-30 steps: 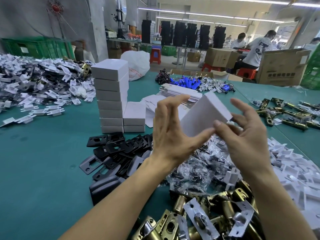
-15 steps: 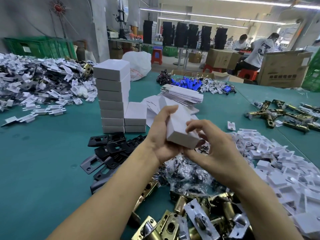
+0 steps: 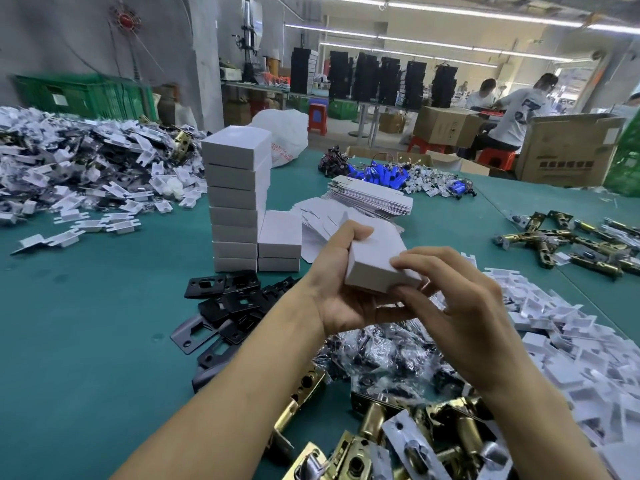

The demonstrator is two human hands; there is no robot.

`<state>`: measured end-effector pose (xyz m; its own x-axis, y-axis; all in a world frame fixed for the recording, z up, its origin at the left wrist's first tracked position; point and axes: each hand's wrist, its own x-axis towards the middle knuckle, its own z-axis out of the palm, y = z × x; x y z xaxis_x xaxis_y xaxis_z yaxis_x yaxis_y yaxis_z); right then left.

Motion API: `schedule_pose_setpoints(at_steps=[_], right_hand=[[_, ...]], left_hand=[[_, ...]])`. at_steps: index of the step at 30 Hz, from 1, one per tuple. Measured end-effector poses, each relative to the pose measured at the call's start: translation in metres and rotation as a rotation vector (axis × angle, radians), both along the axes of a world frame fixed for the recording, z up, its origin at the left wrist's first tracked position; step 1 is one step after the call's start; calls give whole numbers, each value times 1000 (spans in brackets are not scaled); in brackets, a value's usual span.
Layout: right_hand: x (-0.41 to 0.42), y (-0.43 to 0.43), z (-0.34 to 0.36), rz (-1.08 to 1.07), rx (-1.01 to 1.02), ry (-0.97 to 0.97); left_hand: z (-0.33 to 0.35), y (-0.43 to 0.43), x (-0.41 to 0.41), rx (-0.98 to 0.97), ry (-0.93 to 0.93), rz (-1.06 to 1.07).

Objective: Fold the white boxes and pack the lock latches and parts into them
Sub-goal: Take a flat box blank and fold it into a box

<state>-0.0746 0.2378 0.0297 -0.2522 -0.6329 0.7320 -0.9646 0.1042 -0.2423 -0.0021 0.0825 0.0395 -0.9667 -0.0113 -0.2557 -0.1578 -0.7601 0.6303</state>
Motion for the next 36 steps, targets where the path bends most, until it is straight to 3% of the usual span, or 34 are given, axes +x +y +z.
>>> schedule_pose_setpoints(at_steps=[7, 14, 17, 19, 21, 24, 26, 32, 36], right_hand=[[-4, 2, -2, 15, 88, -96], [5, -10, 3, -47, 48, -146], [11, -24, 10, -59, 114, -267], [13, -32, 13, -129, 241, -272], [18, -41, 14, -92, 500, -280], [39, -62, 8, 180, 968, -262], [49, -74, 1, 299, 1099, -172], [52, -80, -4, 263, 1062, 45], [44, -71, -3, 259, 1000, -79]], left_hand=[[1, 1, -3, -105, -71, -2], [4, -5, 0, -159, -26, 6], [11, -21, 6, -220, -11, 174], [14, -37, 9, -262, -15, 454], [16, -48, 12, -275, 0, 614], [19, -46, 15, -308, 23, 613], [21, -42, 16, -328, 58, 588], [14, -37, 10, -528, 101, 674], [12, -37, 5, -657, 141, 850]])
